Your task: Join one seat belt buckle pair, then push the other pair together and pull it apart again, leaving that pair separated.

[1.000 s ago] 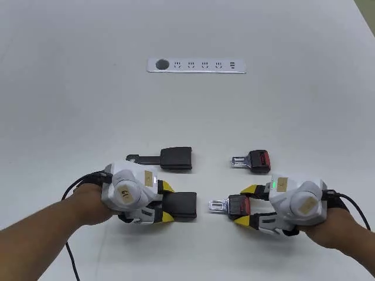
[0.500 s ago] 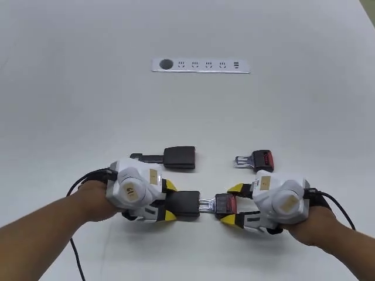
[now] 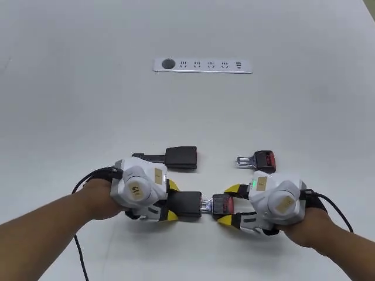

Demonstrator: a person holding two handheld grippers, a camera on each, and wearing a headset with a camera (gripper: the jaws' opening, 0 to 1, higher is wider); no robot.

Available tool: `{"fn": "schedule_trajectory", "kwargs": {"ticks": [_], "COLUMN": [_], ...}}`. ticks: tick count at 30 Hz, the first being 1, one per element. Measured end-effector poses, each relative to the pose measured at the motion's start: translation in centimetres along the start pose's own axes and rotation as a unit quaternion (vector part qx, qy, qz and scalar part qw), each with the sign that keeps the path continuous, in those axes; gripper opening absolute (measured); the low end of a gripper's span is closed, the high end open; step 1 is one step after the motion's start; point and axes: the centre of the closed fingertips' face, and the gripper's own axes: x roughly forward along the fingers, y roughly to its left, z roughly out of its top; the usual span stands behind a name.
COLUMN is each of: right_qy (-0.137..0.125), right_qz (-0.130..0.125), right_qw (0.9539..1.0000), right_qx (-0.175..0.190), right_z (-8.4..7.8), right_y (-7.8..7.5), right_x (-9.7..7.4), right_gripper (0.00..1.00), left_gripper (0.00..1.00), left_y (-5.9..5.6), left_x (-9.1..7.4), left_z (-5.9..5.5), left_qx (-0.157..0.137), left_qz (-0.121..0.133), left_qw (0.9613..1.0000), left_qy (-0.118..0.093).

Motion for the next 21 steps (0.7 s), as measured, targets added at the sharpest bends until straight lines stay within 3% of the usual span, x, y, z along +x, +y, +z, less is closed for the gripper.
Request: {"fn": "schedule_trajectory", "kwargs": {"ticks": [10,11,12,21], "right_qy": [-0.002,0.003,0.002,0.002], "right_qz": [-0.003,0.000,-0.002,-0.002], "right_qw": [1.0000,0.9999,1.0000,1.0000], "right_qx": [0.006,-0.010,0.004,0.000], "right_z": [1.1,0.9,0.7,0.6], "right_y": [0.6,0.4,0.6,0.7], "right_x": [1.0,1.2,1.2,1.2], "right_gripper": [0.34,0.34,0.34,0.34], "left_gripper": [0.32,0.32,0.32,0.32], "left_y": [0.0,0.0,0.0,0.0], "left_x": [0.1,0.0,-0.1,-0.1], "left_z": [-0.2,-0.3,-0.2,0.0], "left_qx": [-0.001,-0.005,-0.001,-0.001], "left_qz": [-0.002,-0.006,-0.007,-0.006], "left_qw": [1.0000,1.0000,1.0000,1.0000], "left_qy": [0.005,0.006,0.004,0.003]}}
